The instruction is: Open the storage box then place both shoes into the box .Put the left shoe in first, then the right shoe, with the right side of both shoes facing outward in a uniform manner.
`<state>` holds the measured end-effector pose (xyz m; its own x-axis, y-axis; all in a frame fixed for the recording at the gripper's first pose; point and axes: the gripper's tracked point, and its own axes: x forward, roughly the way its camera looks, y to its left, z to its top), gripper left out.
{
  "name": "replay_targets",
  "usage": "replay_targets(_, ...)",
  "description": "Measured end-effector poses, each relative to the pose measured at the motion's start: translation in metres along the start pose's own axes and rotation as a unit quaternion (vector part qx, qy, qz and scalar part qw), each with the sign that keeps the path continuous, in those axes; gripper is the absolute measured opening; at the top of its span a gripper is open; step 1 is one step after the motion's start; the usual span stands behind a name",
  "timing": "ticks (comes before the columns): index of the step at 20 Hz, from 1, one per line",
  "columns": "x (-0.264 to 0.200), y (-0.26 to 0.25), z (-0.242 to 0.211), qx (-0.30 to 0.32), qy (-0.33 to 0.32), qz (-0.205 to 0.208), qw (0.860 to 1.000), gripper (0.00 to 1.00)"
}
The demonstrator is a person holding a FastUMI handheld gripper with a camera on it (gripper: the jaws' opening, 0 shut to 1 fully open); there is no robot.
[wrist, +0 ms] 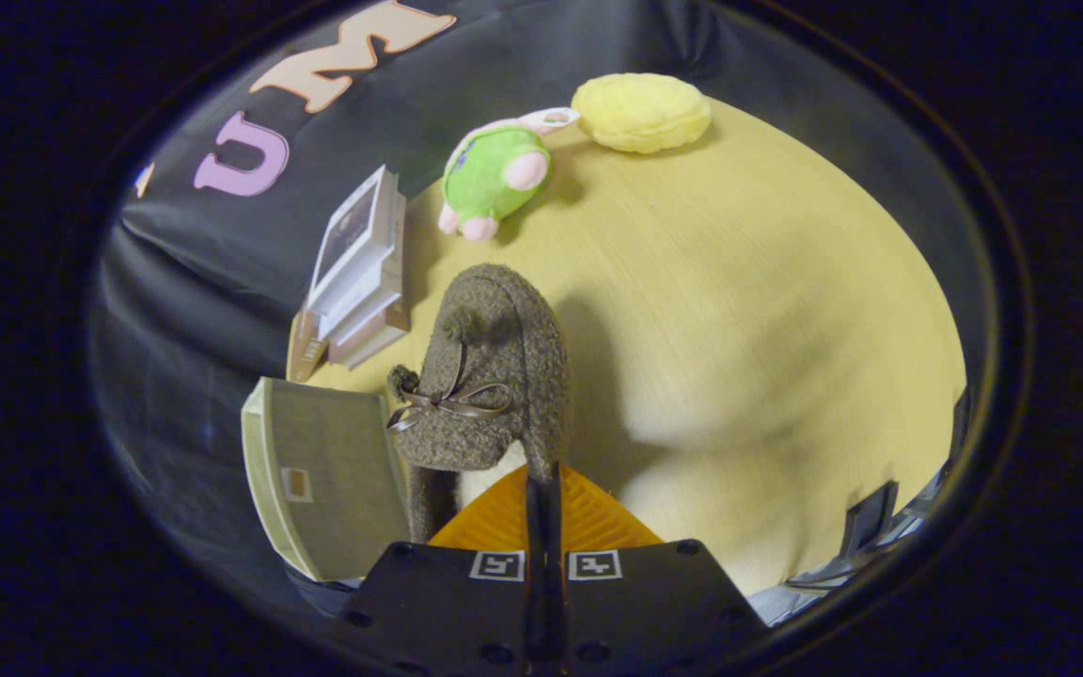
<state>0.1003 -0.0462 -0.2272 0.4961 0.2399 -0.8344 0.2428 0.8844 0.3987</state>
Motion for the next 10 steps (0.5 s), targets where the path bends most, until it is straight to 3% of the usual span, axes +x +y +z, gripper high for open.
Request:
replay_targets(5, -0.032, 0.046, 0.01, 0.012, -0.019, 0.05, 0.998, 0.03)
replay_targets(10, -0.063, 0.124, 0.007, -0.014, -0.026, 0.114, 0.993, 0.03)
